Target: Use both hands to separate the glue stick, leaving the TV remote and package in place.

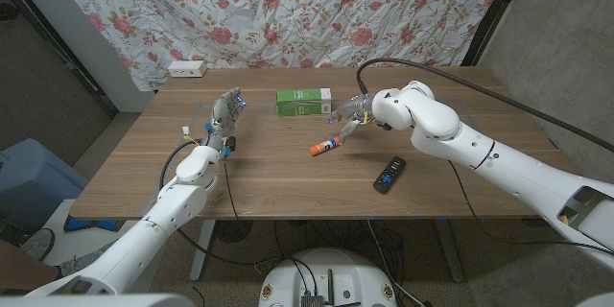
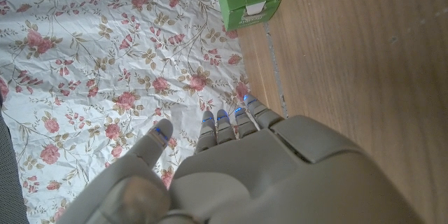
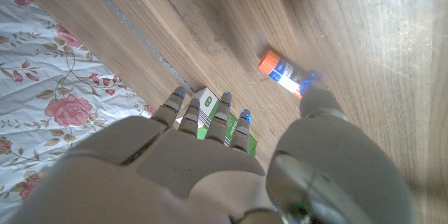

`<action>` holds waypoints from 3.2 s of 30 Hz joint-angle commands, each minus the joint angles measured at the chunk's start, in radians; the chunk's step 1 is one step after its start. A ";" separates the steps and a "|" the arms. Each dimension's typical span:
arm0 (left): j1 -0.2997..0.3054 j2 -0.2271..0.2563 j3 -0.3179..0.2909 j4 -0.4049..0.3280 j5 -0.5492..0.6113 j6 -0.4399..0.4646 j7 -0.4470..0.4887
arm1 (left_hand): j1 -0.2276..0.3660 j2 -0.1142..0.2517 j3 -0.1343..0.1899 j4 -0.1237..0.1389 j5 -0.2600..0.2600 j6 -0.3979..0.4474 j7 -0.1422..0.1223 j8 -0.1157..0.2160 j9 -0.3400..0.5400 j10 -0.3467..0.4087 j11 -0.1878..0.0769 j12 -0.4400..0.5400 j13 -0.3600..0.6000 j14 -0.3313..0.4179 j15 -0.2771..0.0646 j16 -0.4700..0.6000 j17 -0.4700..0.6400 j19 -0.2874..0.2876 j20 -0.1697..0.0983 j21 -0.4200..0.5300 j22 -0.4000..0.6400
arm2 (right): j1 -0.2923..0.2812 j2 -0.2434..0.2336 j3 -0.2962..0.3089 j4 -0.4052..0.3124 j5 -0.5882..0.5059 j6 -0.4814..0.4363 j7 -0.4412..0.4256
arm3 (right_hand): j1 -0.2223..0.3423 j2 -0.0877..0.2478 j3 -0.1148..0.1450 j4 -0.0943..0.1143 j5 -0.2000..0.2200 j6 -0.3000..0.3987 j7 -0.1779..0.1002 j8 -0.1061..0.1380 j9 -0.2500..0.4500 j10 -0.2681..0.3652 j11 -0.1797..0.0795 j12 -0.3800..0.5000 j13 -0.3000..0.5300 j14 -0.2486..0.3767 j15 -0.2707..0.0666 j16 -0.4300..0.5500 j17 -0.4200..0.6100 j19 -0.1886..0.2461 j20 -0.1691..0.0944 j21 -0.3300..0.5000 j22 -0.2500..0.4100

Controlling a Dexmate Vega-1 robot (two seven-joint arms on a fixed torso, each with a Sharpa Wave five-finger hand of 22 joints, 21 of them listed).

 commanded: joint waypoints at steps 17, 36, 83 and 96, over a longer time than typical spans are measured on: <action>-0.023 -0.005 0.014 0.021 0.001 0.013 -0.014 | -0.005 0.087 0.004 0.008 0.004 0.008 0.002 -0.002 0.004 0.009 0.002 -0.003 0.002 0.004 0.004 -0.003 0.002 0.006 -0.004 -0.003 0.005 | 0.010 0.066 -0.044 0.095 -0.037 0.036 -0.027 | 0.049 -0.015 0.018 0.005 0.001 0.058 -0.004 0.024 0.007 0.050 -0.005 0.008 0.005 0.042 -0.013 0.015 0.005 0.023 -0.015 0.008 0.002; -0.020 -0.003 0.017 0.017 -0.001 0.018 -0.016 | -0.005 0.086 0.005 0.008 0.004 0.009 0.002 -0.002 0.004 0.011 0.002 -0.003 0.002 0.005 0.005 -0.003 0.002 0.006 -0.003 -0.003 0.005 | 0.011 0.090 -0.076 0.139 -0.052 0.042 -0.070 | 0.085 -0.017 0.029 0.006 0.002 0.097 -0.011 0.034 0.008 0.089 -0.014 0.011 0.005 0.071 -0.038 0.023 0.006 0.037 -0.029 0.008 0.002; 0.022 0.004 0.007 -0.016 -0.005 0.020 0.009 | -0.007 0.085 0.008 0.010 0.004 0.010 0.003 -0.003 0.004 0.012 0.003 -0.004 0.002 0.005 0.007 -0.003 0.002 0.006 -0.006 -0.003 0.005 | -0.073 0.071 -0.067 0.192 -0.133 0.076 -0.396 | 0.207 -0.064 0.005 0.020 0.046 0.393 -0.015 0.122 0.019 0.417 -0.149 0.034 0.000 0.285 -0.186 0.091 0.016 0.186 -0.102 0.009 0.001; 0.030 0.003 0.005 -0.026 -0.001 0.027 0.028 | -0.007 0.085 0.008 0.011 0.004 0.011 0.003 -0.003 0.004 0.012 0.002 -0.004 0.002 0.005 0.008 -0.003 0.002 0.007 -0.006 -0.003 0.005 | -0.063 0.078 -0.074 0.226 -0.136 0.088 -0.414 | 0.250 -0.049 0.006 0.015 0.062 0.460 -0.016 0.143 0.021 0.478 -0.151 0.035 0.002 0.296 -0.204 0.096 0.019 0.187 -0.109 0.003 0.001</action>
